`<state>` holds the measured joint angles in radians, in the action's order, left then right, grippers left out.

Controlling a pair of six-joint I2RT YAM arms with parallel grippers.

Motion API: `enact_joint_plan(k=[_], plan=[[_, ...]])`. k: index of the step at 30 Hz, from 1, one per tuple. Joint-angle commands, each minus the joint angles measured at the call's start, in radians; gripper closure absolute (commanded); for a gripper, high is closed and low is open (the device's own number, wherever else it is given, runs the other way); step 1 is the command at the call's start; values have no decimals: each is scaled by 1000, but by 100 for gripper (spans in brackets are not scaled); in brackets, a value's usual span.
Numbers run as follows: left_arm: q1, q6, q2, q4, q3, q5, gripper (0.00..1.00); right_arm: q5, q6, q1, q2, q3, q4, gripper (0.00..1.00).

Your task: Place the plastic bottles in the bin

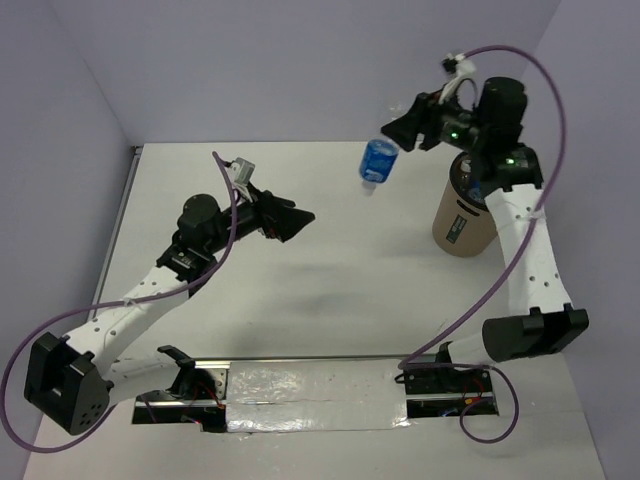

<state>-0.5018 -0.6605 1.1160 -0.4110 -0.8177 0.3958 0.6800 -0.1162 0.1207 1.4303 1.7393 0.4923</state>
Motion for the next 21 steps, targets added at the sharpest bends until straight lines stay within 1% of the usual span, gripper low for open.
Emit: enact_joint_plan(k=[1, 2, 3, 4, 5, 7, 8, 9, 12, 17, 21], plan=[[29, 51, -41, 41, -20, -17, 0, -144, 237, -91, -83, 117, 113, 99], [48, 52, -44, 53, -14, -11, 1, -190, 277, -104, -93, 155, 149, 100], [55, 50, -47, 57, 1, -2, 0, -233, 349, -113, -117, 167, 158, 100], [65, 44, -54, 57, 12, 6, 1, -282, 381, -113, -131, 175, 164, 100], [80, 41, -59, 54, 21, 11, 1, -380, 450, -146, -145, 180, 167, 100], [92, 33, -68, 54, 49, 24, 1, -479, 519, -153, -185, 166, 158, 100], [101, 30, -70, 54, 57, 28, 1, -558, 545, -158, -197, 140, 138, 100], [109, 22, -74, 52, 72, 34, 1, -591, 593, -174, -218, 108, 125, 100], [117, 10, -79, 32, 97, 43, 0, -666, 645, -216, -222, 77, 134, 100], [124, 9, -39, 34, 78, 83, 1, -631, 622, -315, -180, 11, 175, 100], [123, -2, -21, 17, 72, 95, 0, -612, 639, -369, -169, -95, 105, 98]])
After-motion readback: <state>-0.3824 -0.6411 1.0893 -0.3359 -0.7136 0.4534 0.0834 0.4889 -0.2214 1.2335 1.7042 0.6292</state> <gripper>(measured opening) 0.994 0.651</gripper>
